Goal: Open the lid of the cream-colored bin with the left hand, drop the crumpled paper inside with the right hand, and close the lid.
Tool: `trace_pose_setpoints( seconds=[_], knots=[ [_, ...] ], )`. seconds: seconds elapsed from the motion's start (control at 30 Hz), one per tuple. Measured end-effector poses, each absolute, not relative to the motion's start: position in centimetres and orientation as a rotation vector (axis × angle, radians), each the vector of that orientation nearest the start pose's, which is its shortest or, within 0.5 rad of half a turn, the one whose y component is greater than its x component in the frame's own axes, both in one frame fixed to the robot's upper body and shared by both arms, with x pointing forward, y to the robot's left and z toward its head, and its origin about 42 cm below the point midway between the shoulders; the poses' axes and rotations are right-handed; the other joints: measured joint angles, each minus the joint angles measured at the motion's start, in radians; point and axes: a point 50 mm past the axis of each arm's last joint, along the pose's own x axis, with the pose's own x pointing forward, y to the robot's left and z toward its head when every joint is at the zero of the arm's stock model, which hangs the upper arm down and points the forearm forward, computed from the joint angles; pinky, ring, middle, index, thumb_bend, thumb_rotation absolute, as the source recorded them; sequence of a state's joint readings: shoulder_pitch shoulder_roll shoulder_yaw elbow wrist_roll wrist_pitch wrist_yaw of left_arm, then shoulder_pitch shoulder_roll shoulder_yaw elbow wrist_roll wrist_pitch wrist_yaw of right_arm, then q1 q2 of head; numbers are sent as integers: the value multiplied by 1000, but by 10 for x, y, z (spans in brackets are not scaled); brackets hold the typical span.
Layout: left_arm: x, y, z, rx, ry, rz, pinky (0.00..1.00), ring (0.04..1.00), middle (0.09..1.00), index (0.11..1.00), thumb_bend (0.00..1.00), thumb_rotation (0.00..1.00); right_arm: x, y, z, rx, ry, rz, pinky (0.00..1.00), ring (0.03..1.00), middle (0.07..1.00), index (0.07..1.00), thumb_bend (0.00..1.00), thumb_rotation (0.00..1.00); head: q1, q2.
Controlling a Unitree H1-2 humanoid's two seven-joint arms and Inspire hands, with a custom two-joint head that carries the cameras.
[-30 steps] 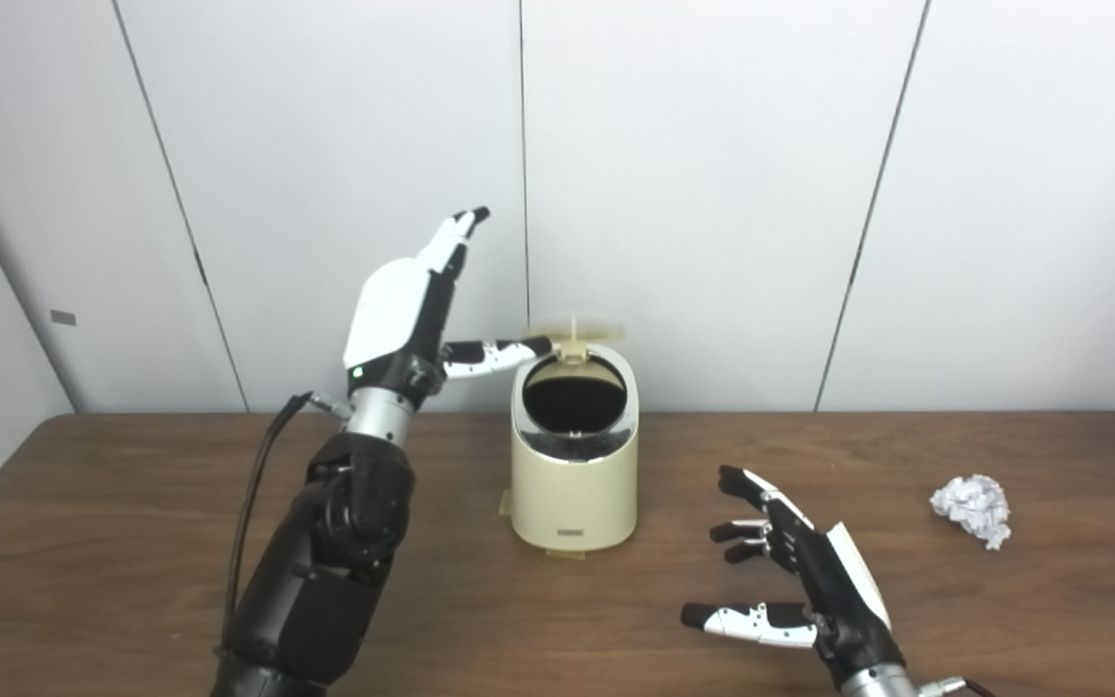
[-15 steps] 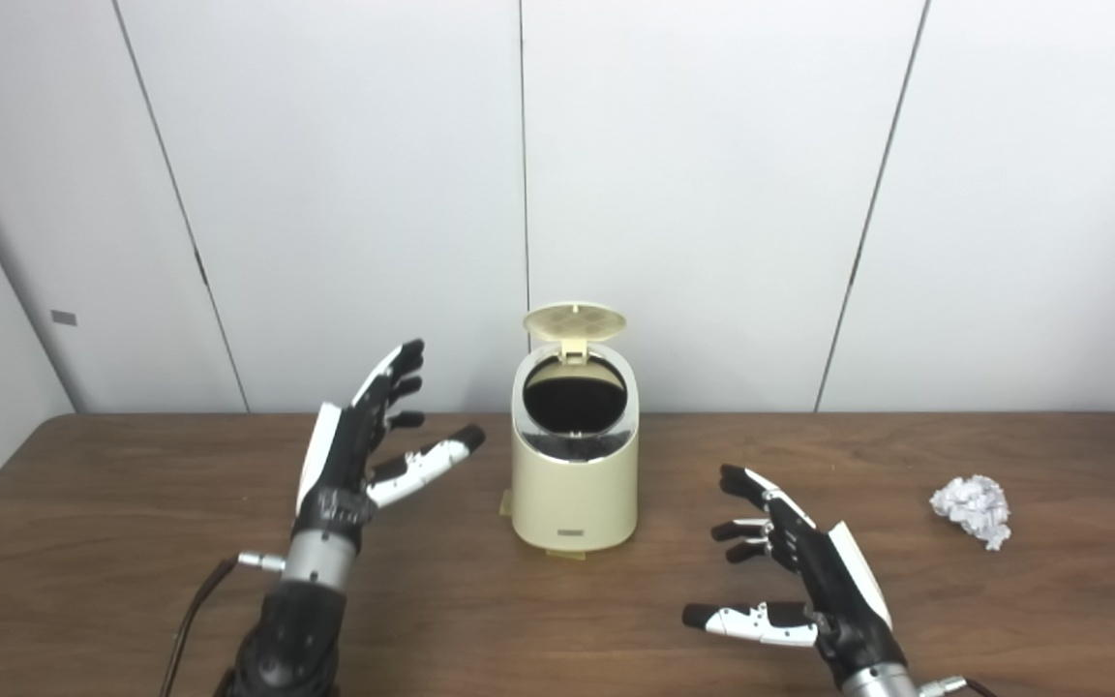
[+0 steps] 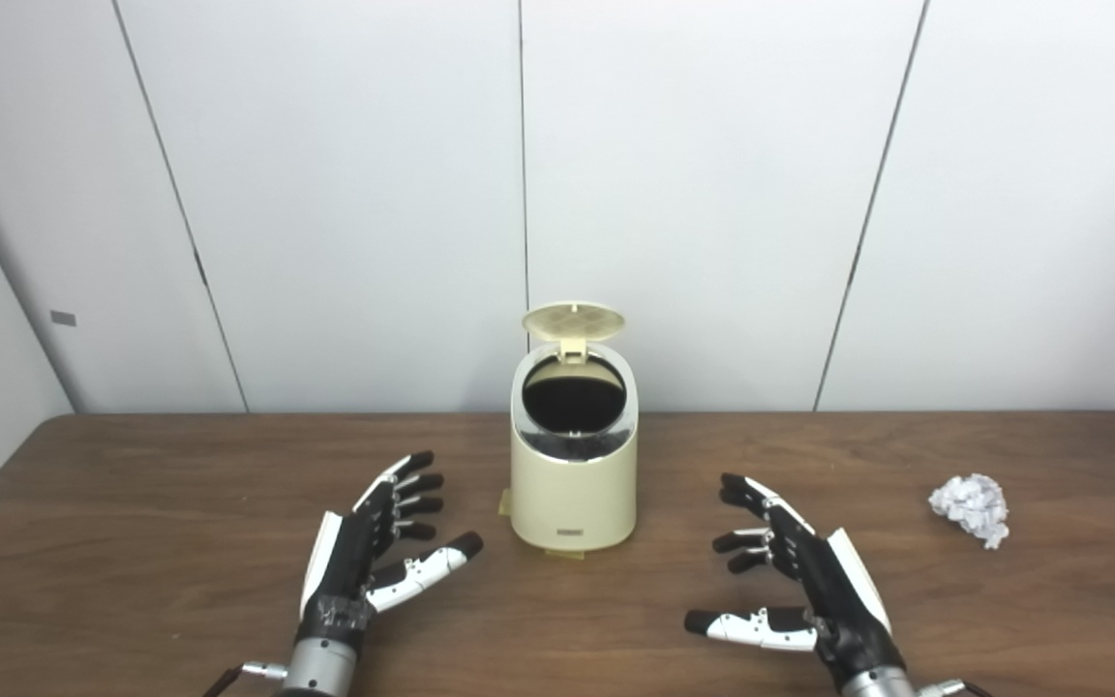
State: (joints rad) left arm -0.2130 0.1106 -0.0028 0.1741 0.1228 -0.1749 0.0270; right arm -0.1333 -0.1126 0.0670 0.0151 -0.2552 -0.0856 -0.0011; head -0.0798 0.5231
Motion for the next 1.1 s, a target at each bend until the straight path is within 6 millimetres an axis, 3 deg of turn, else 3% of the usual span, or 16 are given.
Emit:
trace_pose_setpoints(
  seconds=[0.03,0.13,0.17,0.2,0.43,0.67,0.8,0.9,1.0,1.1],
  knots=[
    [352,232,126,222,-223,-31,627,733,794,896,831,273,325,-217,136,-368,-210,93,555,668,849,858,780,142,0,0],
    [356,232,127,182,-251,-26,655,759,812,910,822,259,328,-219,141,-395,-220,91,527,640,786,820,809,167,-127,-31],
    [357,232,126,172,-251,-23,656,760,812,910,822,258,330,-219,145,-418,-227,88,526,639,784,818,810,168,-127,-31],
    [359,232,126,168,-254,-21,653,762,814,910,819,253,333,-222,150,-439,-232,82,507,630,773,801,813,182,-173,-52],
    [367,235,126,178,-290,-16,663,776,820,902,783,212,360,-272,208,-662,-271,-31,511,643,767,777,823,143,-274,-101],
    [371,242,127,207,-290,-17,689,773,816,894,761,202,378,-329,225,-815,-232,-120,583,700,781,775,836,70,-314,-106],
    [372,247,126,219,-286,-16,690,770,810,891,763,201,376,-344,236,-872,-227,-161,604,720,784,776,835,24,-322,-100],
    [372,248,126,221,-289,-18,686,769,812,889,759,192,372,-354,252,-925,-237,-206,640,756,786,769,854,78,-325,-95],
    [372,248,127,224,-292,-18,680,767,809,885,757,185,373,-370,260,-960,-226,-238,702,816,809,775,873,39,-325,-92],
    [372,249,127,225,-292,-21,684,771,813,889,761,198,374,-384,263,-1001,-162,-258,698,837,841,800,867,133,-324,-91]
  ],
)
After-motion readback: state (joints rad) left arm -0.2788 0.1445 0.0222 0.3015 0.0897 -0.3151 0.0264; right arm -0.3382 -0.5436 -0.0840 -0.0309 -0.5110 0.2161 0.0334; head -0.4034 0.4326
